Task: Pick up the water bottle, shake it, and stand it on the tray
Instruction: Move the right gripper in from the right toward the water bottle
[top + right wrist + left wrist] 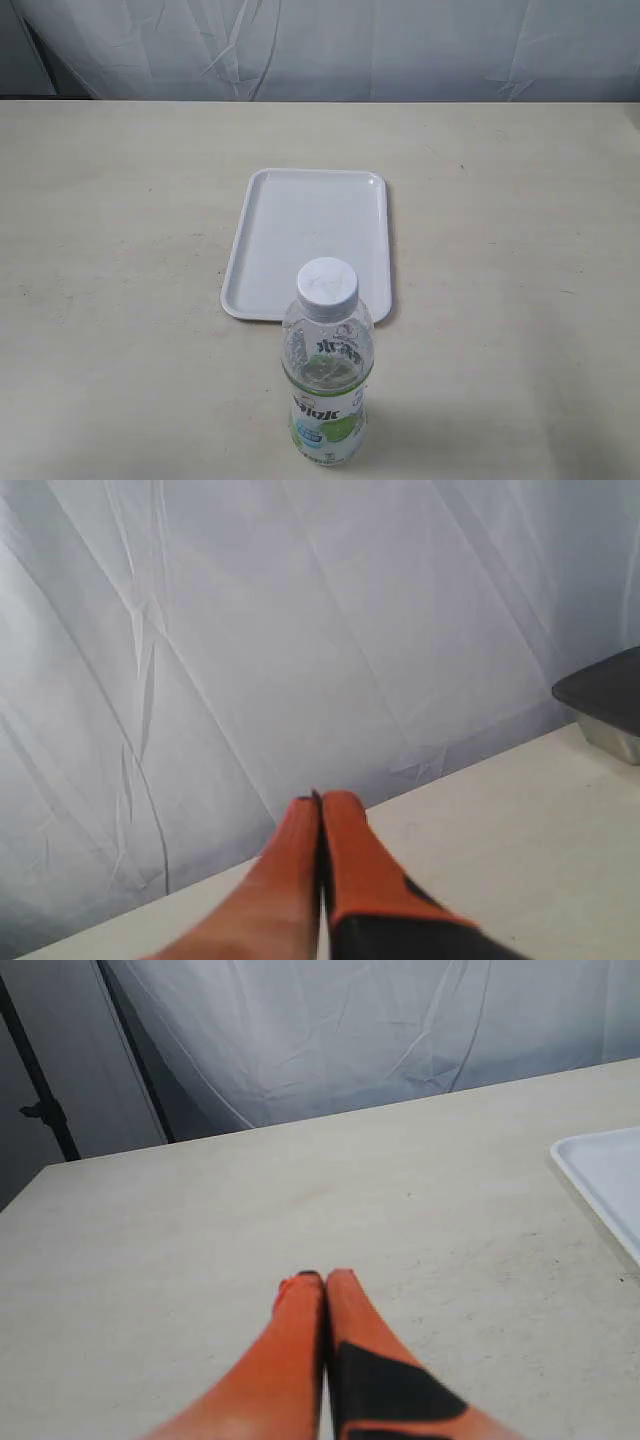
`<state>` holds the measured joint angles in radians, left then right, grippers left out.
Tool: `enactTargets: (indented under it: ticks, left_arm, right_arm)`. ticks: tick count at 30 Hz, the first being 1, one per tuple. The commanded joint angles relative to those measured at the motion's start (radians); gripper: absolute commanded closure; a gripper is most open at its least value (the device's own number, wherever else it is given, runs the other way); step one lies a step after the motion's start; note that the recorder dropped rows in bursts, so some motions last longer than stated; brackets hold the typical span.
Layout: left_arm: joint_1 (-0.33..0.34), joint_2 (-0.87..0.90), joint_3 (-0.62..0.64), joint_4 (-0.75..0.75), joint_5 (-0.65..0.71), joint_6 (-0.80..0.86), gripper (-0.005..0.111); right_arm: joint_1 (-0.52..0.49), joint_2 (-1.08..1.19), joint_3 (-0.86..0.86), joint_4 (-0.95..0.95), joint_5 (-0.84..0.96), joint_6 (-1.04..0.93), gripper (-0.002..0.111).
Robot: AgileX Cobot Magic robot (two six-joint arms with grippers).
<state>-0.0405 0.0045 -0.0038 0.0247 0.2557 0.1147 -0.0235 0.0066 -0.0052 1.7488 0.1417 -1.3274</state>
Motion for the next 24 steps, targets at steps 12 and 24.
enactTargets:
  ticks: [12, 24]
  left_arm:
    - [0.000, -0.005, 0.004, -0.003, -0.009, 0.000, 0.106]
    - [0.000, -0.005, 0.004, -0.003, -0.009, 0.000, 0.106]
  right_arm:
    - [0.027, -0.007, -0.052, -0.004, 0.694, 0.253, 0.106]
    - [0.037, 0.494, -0.349, -0.676, 0.748, 0.351, 0.109]
